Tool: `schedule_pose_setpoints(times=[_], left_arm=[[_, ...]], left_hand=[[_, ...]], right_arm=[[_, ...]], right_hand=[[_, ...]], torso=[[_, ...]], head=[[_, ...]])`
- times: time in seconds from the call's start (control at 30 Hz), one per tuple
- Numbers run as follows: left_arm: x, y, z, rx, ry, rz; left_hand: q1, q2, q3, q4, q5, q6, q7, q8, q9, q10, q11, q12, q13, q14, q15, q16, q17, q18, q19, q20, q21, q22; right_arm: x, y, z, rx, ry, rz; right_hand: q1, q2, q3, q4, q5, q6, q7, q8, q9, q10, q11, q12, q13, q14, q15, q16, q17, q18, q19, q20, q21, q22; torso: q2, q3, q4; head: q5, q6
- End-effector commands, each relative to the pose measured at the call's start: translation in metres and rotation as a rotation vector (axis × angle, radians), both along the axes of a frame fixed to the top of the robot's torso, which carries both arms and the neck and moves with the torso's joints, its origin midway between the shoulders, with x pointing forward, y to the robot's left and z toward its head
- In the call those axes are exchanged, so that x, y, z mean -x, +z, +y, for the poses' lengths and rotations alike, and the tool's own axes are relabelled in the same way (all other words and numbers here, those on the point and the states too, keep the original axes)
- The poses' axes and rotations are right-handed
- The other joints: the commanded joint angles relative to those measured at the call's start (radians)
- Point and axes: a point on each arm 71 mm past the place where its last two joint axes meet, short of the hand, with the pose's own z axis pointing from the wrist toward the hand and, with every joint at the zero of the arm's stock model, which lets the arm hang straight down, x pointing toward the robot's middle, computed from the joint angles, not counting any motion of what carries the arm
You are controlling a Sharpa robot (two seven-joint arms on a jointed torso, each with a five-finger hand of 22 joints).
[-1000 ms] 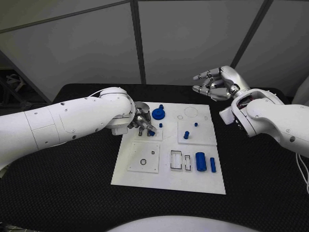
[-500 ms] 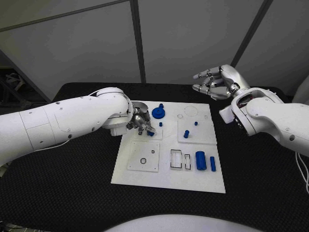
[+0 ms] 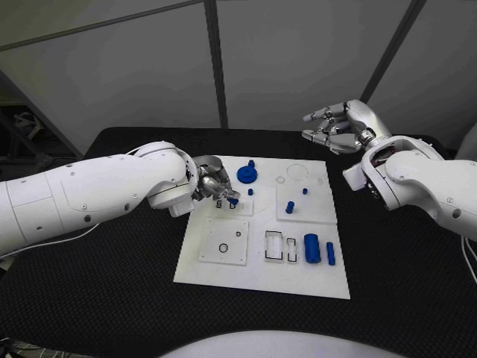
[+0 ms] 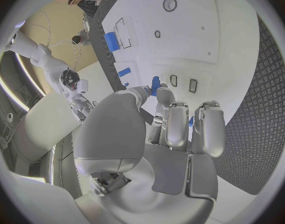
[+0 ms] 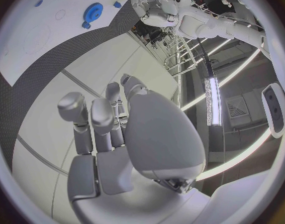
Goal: Assemble the parts on the task board
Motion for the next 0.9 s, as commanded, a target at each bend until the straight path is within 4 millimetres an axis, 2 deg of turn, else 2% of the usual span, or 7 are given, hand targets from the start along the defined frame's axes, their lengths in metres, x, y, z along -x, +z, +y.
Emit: schedule_pose_setpoints(times=[0.03, 0.17, 0.3, 0.53, 0.73, 0.9], left_arm=[[0.001, 0.003, 0.003, 0.076, 0.104, -0.096], [0.006, -0.002, 0.005, 0.069, 0.133, -0.154], [0.009, -0.009, 0.005, 0.047, 0.140, -0.201], [0.011, -0.019, 0.003, 0.014, 0.142, -0.233], [0.011, -0.024, 0.000, -0.022, 0.121, -0.225], [0.011, -0.026, -0.003, -0.047, 0.093, -0.210]], left_hand=[[-0.014, 0.000, 0.174, -0.165, 0.007, 0.004, -0.006, 0.008, 0.006, 0.010, -0.004, 0.005, 0.005, 0.030, -0.008, -0.006, 0.001, -0.008, 0.008, 0.001, 0.004, 0.070], [-0.023, -0.008, 0.190, -0.170, 0.009, 0.005, -0.008, 0.012, 0.014, 0.016, -0.006, 0.011, 0.011, 0.030, -0.010, -0.007, 0.001, -0.009, 0.012, -0.001, 0.007, 0.075], [-0.029, -0.012, 0.200, -0.172, 0.010, 0.006, -0.009, 0.015, 0.020, 0.021, -0.007, 0.017, 0.018, 0.030, -0.011, -0.007, 0.002, -0.010, 0.013, -0.002, 0.008, 0.077], [-0.038, -0.017, 0.213, -0.175, 0.011, 0.007, -0.010, 0.018, 0.027, 0.027, -0.008, 0.025, 0.026, 0.030, -0.012, -0.007, 0.002, -0.010, 0.014, -0.003, 0.009, 0.079], [-0.040, -0.019, 0.215, -0.176, 0.011, 0.007, -0.010, 0.019, 0.028, 0.028, -0.008, 0.026, 0.028, 0.030, -0.012, -0.007, 0.002, -0.010, 0.015, -0.003, 0.009, 0.080], [-0.042, -0.019, 0.217, -0.176, 0.011, 0.007, -0.011, 0.019, 0.029, 0.028, -0.008, 0.025, 0.025, 0.030, -0.012, -0.007, 0.002, -0.010, 0.016, -0.003, 0.009, 0.080]], right_arm=[[0.000, 0.002, -0.001, -0.008, -0.004, -0.008], [0.000, 0.002, -0.002, -0.008, -0.007, -0.008], [0.000, 0.002, -0.003, -0.007, -0.009, -0.009], [0.000, 0.002, -0.004, -0.006, -0.011, -0.008], [0.000, 0.002, -0.004, -0.006, -0.010, -0.006], [0.000, 0.002, -0.003, -0.006, -0.008, -0.005]], right_hand=[[-0.011, -0.003, 0.002, 0.005, -0.004, -0.007, 0.001, -0.005, 0.000, -0.004, 0.003, 0.004, 0.000, 0.008, 0.001, -0.006, 0.002, 0.006, -0.001, -0.002, -0.005, -0.001], [-0.011, -0.003, 0.002, 0.005, -0.004, -0.007, 0.001, -0.005, 0.000, -0.004, 0.003, 0.004, 0.000, 0.008, 0.001, -0.006, 0.002, 0.006, -0.001, -0.002, -0.005, -0.001], [-0.011, -0.003, 0.002, 0.005, -0.004, -0.007, 0.001, -0.005, 0.000, -0.004, 0.003, 0.004, 0.000, 0.008, 0.001, -0.006, 0.002, 0.006, -0.001, -0.002, -0.005, -0.001], [-0.012, -0.002, 0.002, 0.006, -0.004, -0.008, 0.001, -0.005, 0.000, -0.005, 0.003, 0.003, -0.001, 0.008, 0.001, -0.007, 0.001, 0.006, -0.001, -0.002, -0.005, -0.002], [-0.012, -0.002, 0.002, 0.006, -0.004, -0.008, 0.001, -0.006, 0.000, -0.005, 0.003, 0.003, -0.001, 0.008, 0.001, -0.007, 0.001, 0.006, -0.001, -0.002, -0.006, -0.002], [-0.012, -0.002, 0.002, 0.006, -0.004, -0.008, 0.001, -0.006, 0.000, -0.005, 0.003, 0.003, -0.001, 0.008, 0.001, -0.007, 0.001, 0.006, -0.001, -0.002, -0.006, -0.003]], torso=[[-0.005, 0.0060, 0.0077], [-0.010, 0.0092, 0.0135], [-0.012, 0.0112, 0.0145], [-0.011, 0.0107, 0.0121], [-0.010, 0.0098, 0.0159], [-0.010, 0.0094, 0.0153]], head=[[-0.004, -0.004], [-0.006, -0.007], [-0.009, -0.008], [-0.013, -0.006], [-0.014, -0.009], [-0.014, -0.011]])
